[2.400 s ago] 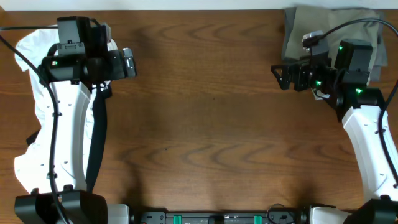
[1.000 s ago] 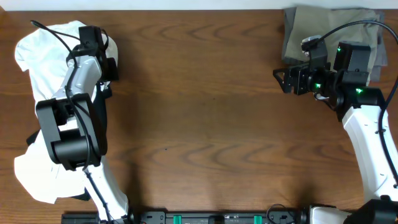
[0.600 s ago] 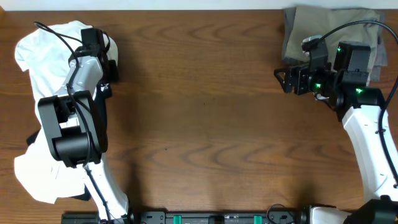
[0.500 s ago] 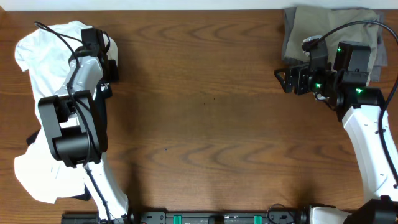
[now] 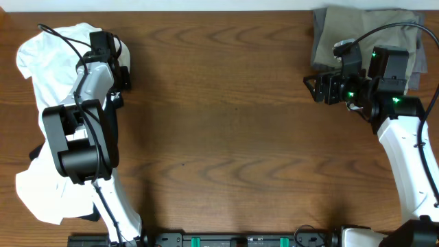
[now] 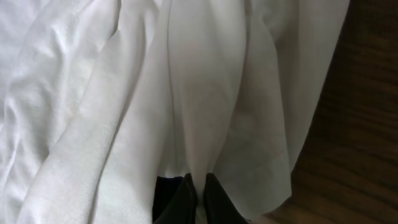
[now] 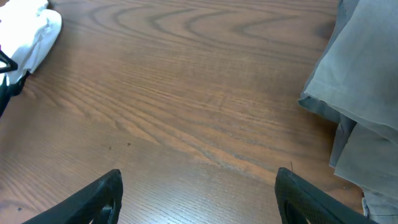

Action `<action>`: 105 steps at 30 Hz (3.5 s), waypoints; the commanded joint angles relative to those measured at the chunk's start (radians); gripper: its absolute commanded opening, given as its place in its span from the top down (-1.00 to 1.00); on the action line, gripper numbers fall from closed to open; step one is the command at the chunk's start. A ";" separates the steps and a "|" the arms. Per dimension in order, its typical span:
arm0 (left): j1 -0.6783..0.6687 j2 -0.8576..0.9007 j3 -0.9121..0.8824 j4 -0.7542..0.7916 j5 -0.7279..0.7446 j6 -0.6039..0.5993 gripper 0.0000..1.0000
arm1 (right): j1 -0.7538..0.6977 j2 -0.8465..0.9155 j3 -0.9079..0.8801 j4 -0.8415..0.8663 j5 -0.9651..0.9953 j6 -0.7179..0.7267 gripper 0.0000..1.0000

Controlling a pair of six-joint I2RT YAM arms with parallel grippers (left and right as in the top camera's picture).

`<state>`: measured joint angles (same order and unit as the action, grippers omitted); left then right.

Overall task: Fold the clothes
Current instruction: 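Reach the left gripper to the white shirt's top edge and grasp, then drag the white shirt with the left gripper rightward off the black garment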

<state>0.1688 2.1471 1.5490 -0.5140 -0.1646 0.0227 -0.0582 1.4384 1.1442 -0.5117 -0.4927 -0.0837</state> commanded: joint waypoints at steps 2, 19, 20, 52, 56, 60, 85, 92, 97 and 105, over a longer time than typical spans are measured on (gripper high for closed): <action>-0.018 -0.084 0.013 -0.004 -0.012 -0.053 0.89 | -0.006 0.005 0.019 -0.001 0.006 0.001 -0.50; -0.267 -0.550 0.013 -0.003 0.000 -0.160 0.88 | -0.006 0.005 0.019 0.002 -0.005 0.001 -0.48; -0.286 -0.563 0.013 -0.003 0.000 -0.160 0.88 | -0.006 0.005 0.019 0.002 -0.005 0.001 -0.49; -0.644 -0.621 0.013 0.198 0.135 -0.287 0.88 | -0.009 0.005 0.019 0.006 -0.102 0.023 -0.62; -0.695 -0.576 0.013 0.183 0.135 -0.287 0.88 | -0.037 0.003 0.020 0.022 -0.103 0.023 -0.62; -0.739 -0.504 0.013 0.174 0.135 -0.291 0.88 | -0.098 -0.009 0.021 0.039 -0.103 0.027 -0.62; -1.068 -0.271 0.013 0.276 0.341 -0.395 0.88 | -0.309 -0.079 0.021 0.047 -0.223 0.039 -0.63; -1.143 -0.271 0.013 0.262 0.335 -0.388 0.88 | -0.309 -0.079 0.021 0.048 -0.223 0.039 -0.63; -1.123 -0.271 0.013 0.262 0.329 -0.376 0.88 | -0.309 -0.079 0.021 0.048 -0.223 0.039 -0.64; -1.034 -0.280 0.013 0.240 0.350 -0.376 -0.91 | -0.312 -0.079 0.021 0.050 -0.219 0.039 -0.64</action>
<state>-0.9073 1.8778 1.5490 -0.2623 0.1619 -0.3622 -0.3592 1.3731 1.1446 -0.4660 -0.6998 -0.0574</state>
